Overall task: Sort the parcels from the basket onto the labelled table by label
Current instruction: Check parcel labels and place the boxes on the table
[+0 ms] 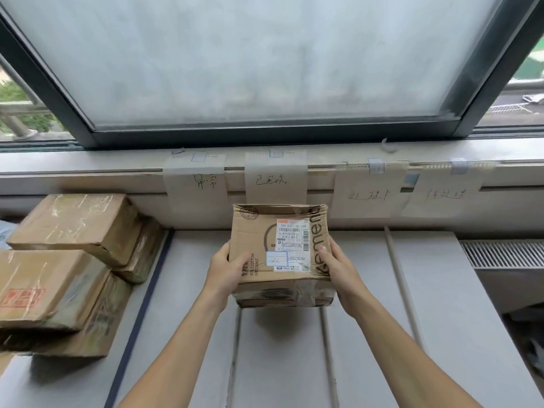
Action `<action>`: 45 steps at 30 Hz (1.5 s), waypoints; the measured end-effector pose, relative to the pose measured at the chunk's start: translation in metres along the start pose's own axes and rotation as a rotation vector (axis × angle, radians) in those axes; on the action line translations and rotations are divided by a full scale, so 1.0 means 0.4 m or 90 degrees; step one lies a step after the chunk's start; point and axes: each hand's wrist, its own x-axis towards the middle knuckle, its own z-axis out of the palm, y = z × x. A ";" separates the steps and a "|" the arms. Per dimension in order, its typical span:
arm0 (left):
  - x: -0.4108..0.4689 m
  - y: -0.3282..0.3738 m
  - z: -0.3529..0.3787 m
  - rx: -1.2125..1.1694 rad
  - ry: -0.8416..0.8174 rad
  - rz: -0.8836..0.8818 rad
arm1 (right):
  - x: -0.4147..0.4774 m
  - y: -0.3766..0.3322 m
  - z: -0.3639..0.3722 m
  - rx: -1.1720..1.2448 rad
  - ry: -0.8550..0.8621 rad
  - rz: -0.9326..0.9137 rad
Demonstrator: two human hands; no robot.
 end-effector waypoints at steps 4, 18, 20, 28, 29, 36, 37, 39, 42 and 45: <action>0.046 -0.014 -0.008 -0.013 -0.021 -0.010 | 0.028 0.001 0.017 -0.013 0.021 0.002; 0.137 -0.088 -0.032 -0.039 -0.023 -0.044 | 0.102 0.059 0.065 -0.069 0.042 0.026; 0.145 -0.091 -0.035 -0.037 -0.022 -0.037 | 0.108 0.062 0.073 -0.070 0.044 0.027; 0.174 -0.086 -0.033 -0.026 -0.022 -0.010 | 0.133 0.064 0.084 -0.052 0.061 0.010; 0.178 -0.085 -0.030 -0.023 -0.023 -0.006 | 0.137 0.064 0.083 -0.050 0.066 0.013; 0.195 -0.087 0.000 -0.007 -0.008 0.025 | 0.171 0.061 0.068 -0.048 0.084 0.031; 0.200 -0.091 0.002 -0.007 -0.007 0.026 | 0.176 0.060 0.068 -0.047 0.091 0.028; 0.207 -0.096 0.003 -0.005 -0.008 0.029 | 0.184 0.059 0.070 -0.044 0.109 0.025; 0.212 -0.100 0.002 0.002 -0.017 0.035 | 0.192 0.068 0.073 -0.049 0.116 0.019; 0.217 -0.111 0.001 0.001 -0.021 0.044 | 0.191 0.077 0.080 -0.052 0.131 0.002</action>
